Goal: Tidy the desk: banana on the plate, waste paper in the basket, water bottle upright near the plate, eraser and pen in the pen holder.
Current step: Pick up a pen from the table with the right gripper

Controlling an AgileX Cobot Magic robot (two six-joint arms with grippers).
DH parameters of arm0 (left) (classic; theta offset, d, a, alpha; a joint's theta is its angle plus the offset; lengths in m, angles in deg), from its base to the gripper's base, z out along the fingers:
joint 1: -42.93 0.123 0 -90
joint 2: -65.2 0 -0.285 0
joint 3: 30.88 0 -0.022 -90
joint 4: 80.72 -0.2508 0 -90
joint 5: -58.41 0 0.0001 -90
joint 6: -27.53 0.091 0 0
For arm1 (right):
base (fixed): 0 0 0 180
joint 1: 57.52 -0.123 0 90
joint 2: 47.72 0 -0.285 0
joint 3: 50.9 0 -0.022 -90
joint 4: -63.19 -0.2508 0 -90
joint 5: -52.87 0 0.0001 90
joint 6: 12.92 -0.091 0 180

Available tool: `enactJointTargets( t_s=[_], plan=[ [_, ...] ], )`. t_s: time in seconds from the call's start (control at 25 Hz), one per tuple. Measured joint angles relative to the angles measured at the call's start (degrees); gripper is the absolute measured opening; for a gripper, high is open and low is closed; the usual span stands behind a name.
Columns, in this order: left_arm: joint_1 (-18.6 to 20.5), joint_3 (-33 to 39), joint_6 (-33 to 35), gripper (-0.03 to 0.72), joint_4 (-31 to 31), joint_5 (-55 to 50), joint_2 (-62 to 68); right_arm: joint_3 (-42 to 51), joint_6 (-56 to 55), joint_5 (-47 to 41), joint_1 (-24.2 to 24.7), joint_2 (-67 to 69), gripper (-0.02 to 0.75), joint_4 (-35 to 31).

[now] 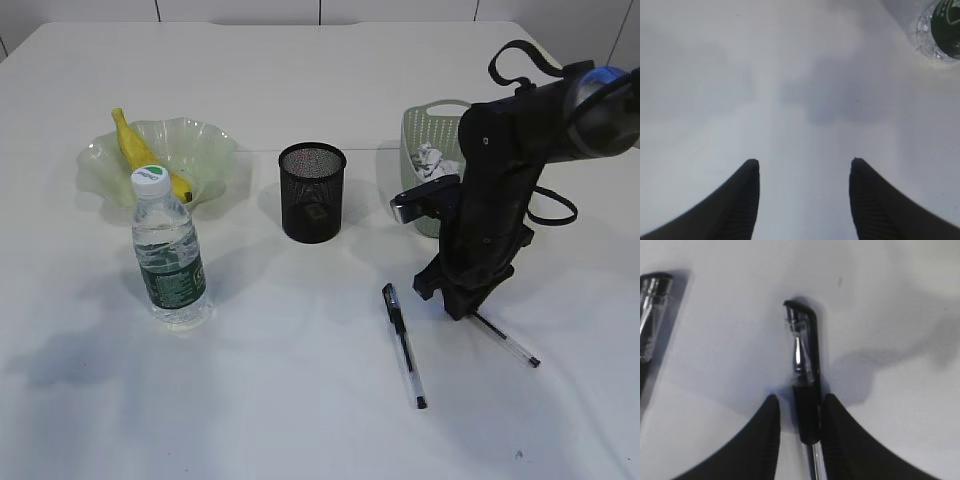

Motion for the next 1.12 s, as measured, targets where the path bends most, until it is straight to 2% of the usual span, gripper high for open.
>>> enactJointTargets(
  t_s=[0.48, 0.68, 0.96, 1.12],
  plan=[
    [0.0, 0.0, 0.0, 0.395, 0.0, -0.5, 0.0, -0.6, 0.0, -1.6, 0.0, 0.6, 0.060, -0.5],
    [0.0, 0.0, 0.0, 0.394, 0.0, -0.5, 0.0, -0.6, 0.0, -2.1, 0.0, 0.6, 0.054, -0.8],
    [0.0, 0.0, 0.0, 0.393, -0.9, -0.6, 0.0, 0.0, 0.8, -2.6, 0.0, -4.2, 0.054, -8.2],
    [0.0, 0.0, 0.0, 0.393, -1.0, -0.6, 0.0, 1.4, 2.1, 1.2, 0.0, -10.5, 0.053, -10.5]
  ],
)
